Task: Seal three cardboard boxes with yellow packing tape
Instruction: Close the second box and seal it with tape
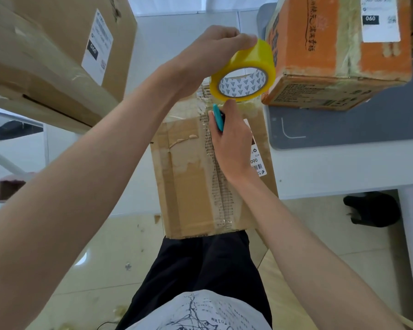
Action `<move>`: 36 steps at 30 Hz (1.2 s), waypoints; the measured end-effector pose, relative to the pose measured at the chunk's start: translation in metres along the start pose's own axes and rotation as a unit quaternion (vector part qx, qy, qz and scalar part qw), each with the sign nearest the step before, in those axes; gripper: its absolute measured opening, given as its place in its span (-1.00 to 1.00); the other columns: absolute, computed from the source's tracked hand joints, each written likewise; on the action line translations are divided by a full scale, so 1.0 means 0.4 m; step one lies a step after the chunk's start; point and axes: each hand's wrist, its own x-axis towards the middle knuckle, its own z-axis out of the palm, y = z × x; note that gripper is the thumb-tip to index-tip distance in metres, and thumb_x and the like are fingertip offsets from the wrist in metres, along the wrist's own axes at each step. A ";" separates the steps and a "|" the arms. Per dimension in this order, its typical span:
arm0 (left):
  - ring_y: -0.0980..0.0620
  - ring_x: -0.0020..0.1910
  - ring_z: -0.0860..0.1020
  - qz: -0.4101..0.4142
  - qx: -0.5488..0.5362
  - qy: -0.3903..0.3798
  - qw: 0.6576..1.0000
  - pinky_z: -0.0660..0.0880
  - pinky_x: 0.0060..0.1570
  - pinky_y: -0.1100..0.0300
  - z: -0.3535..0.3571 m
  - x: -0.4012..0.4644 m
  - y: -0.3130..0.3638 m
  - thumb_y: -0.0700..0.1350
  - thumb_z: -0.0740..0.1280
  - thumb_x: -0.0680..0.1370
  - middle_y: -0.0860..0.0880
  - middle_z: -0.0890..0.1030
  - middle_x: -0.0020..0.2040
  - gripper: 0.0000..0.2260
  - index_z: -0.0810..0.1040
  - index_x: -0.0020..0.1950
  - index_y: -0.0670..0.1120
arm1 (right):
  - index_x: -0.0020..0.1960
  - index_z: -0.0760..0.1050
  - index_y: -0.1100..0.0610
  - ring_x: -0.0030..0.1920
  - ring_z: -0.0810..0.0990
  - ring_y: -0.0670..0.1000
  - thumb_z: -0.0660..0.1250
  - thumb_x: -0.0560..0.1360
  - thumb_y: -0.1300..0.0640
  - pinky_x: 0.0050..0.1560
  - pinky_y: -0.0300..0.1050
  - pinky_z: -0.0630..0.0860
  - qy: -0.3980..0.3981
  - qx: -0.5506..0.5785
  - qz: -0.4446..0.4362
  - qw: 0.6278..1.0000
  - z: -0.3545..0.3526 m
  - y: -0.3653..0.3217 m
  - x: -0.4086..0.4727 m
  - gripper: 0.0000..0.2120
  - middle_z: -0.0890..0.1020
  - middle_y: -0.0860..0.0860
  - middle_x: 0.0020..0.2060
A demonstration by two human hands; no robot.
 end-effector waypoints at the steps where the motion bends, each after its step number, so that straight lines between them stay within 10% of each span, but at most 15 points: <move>1: 0.12 -0.15 0.55 -0.002 0.004 -0.002 1.000 0.45 -0.11 0.33 0.003 0.001 0.000 0.11 0.23 0.67 0.02 0.53 -0.11 -0.75 0.49 -0.04 -0.04 | 0.04 0.47 0.27 -0.36 0.55 0.06 0.36 0.61 0.12 -0.37 -0.15 0.44 0.004 -0.007 -0.003 1.000 0.005 -0.002 0.010 -0.80 0.61 0.10 -0.25; 7: 0.08 -0.20 0.43 0.008 0.012 0.002 1.000 0.36 -0.14 0.23 0.014 0.002 0.002 0.11 0.25 0.66 -0.06 0.38 -0.16 -0.72 0.41 -0.08 -0.07 | 0.09 0.50 0.24 -0.25 0.64 0.19 0.43 0.53 0.24 -0.28 0.06 0.58 -0.020 -0.051 0.032 0.998 0.001 0.014 0.030 -0.82 0.66 0.10 -0.19; 14: 0.18 -0.29 0.47 -0.006 0.027 0.011 1.000 0.37 -0.19 0.33 0.005 0.007 0.015 0.13 0.23 0.67 0.07 0.46 -0.20 -0.72 0.44 -0.06 -0.05 | -0.04 0.40 0.10 -0.32 0.52 -0.05 0.36 0.61 0.14 -0.29 -0.25 0.44 -0.017 0.065 0.113 0.991 -0.086 -0.007 -0.025 -0.86 0.53 -0.05 -0.29; 19: 0.07 -0.18 0.44 -0.003 0.016 -0.011 1.000 0.35 -0.09 0.23 0.008 0.007 0.016 0.13 0.23 0.68 0.02 0.40 -0.18 -0.72 0.42 -0.07 -0.06 | 0.05 0.33 0.08 -0.19 0.68 0.06 0.24 0.53 0.30 -0.15 -0.03 0.59 0.090 0.294 0.324 0.895 -0.168 0.005 0.003 -0.82 0.63 0.21 -0.04; 26: 0.11 -0.12 0.53 0.005 0.029 -0.034 0.999 0.48 0.02 0.23 0.012 0.014 0.015 0.11 0.24 0.67 0.05 0.52 -0.12 -0.77 0.52 -0.03 -0.02 | 0.48 0.35 -0.07 0.16 0.49 -0.18 0.55 0.45 0.02 0.09 -0.32 0.51 0.016 0.168 0.165 0.972 -0.196 0.044 0.145 -0.33 0.45 0.04 0.23; 30: 0.39 -0.15 0.50 0.018 0.020 -0.067 0.997 0.42 -0.10 0.55 -0.010 0.010 -0.013 0.08 0.13 0.71 0.22 0.52 -0.05 -0.79 0.53 0.07 0.09 | 0.15 0.65 0.12 -0.01 0.66 -0.07 0.50 0.47 0.11 -0.01 -0.01 0.63 0.088 0.162 0.139 0.973 -0.167 0.068 0.194 -0.73 0.70 -0.04 -0.05; 36: 0.18 -0.14 0.52 0.054 0.104 -0.062 0.991 0.46 -0.08 0.38 -0.062 0.032 -0.157 -0.17 0.34 0.58 0.05 0.63 0.00 -0.82 0.63 0.12 0.04 | 0.07 0.65 0.12 -0.08 0.65 -0.03 0.49 0.48 0.11 -0.05 -0.08 0.60 0.127 0.166 0.138 0.968 -0.134 0.070 0.186 -0.81 0.70 -0.07 -0.11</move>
